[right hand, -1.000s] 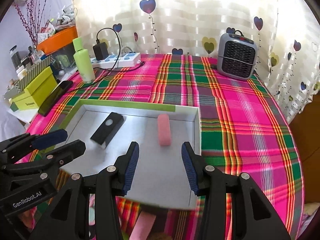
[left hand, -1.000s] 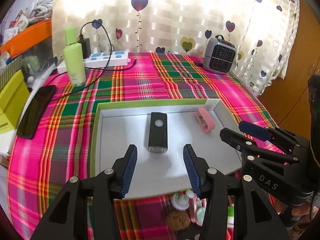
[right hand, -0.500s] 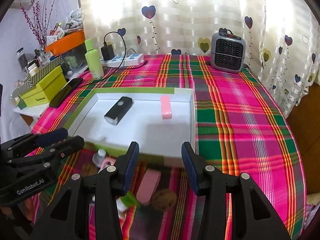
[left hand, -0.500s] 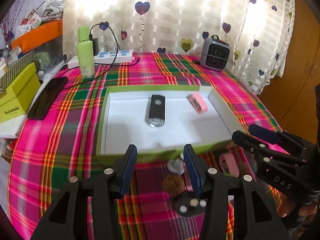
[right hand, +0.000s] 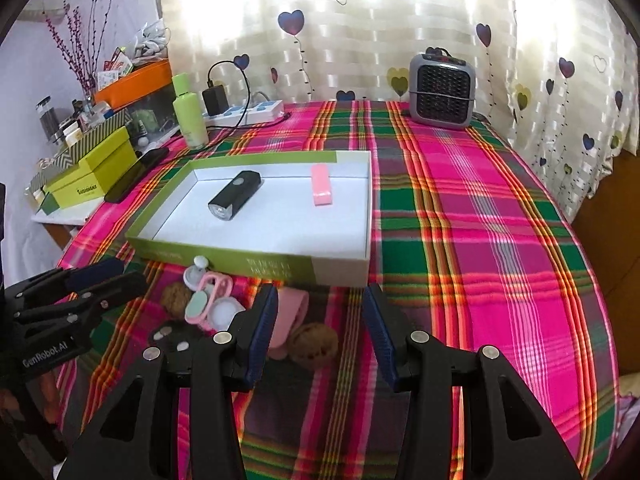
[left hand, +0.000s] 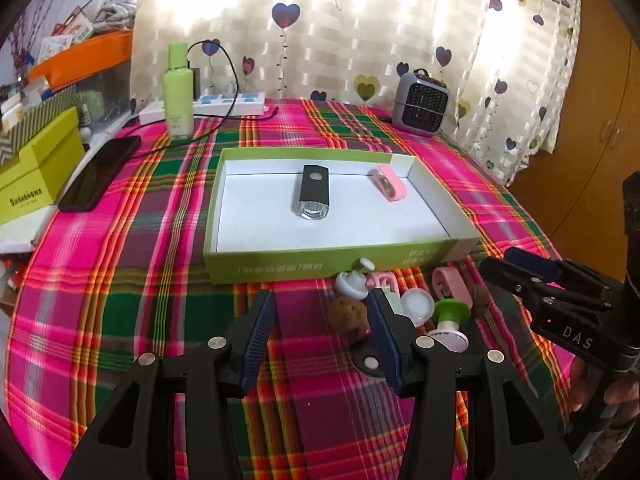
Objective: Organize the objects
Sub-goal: 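Withdraw both open tools from the tray back toward the remaining items, then grasp the green-and-white spool with the right tool while the left tool grasps the black dotted disc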
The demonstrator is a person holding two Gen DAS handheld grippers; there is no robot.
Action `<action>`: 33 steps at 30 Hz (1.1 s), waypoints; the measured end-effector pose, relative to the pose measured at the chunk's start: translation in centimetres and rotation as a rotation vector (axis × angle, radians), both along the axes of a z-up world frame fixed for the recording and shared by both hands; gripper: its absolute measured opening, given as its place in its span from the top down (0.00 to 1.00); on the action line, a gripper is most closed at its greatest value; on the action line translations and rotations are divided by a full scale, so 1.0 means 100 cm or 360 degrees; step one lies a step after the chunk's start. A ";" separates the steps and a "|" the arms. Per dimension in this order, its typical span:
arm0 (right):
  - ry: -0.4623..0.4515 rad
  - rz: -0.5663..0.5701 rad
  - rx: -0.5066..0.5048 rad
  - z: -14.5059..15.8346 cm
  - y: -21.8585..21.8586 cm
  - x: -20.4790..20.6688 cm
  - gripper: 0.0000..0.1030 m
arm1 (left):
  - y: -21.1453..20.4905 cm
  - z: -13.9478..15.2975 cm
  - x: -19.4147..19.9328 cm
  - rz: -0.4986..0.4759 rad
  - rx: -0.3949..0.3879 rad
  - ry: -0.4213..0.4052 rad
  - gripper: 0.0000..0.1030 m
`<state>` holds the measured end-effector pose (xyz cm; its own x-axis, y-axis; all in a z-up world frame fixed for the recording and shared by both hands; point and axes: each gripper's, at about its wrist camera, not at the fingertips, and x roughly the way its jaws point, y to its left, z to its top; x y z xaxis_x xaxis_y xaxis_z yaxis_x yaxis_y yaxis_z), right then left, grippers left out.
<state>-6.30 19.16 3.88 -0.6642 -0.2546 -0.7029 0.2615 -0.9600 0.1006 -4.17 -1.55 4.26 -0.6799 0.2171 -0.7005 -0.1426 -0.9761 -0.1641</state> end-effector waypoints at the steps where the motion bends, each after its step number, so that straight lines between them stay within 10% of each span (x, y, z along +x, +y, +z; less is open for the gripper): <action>1: 0.0001 0.0003 -0.0002 0.000 0.001 0.001 0.56 | -0.001 0.000 0.002 -0.0014 0.0015 0.0002 0.54; 33: -0.0050 0.0115 -0.0015 -0.016 0.002 0.022 0.56 | 0.030 -0.032 -0.001 -0.0221 0.0081 -0.0171 0.54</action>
<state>-4.07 19.32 2.30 -0.6214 -0.3077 -0.7205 0.3266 -0.9377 0.1187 -4.28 1.44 1.04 -0.5625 0.3406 -0.7534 -0.2545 -0.9383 -0.2342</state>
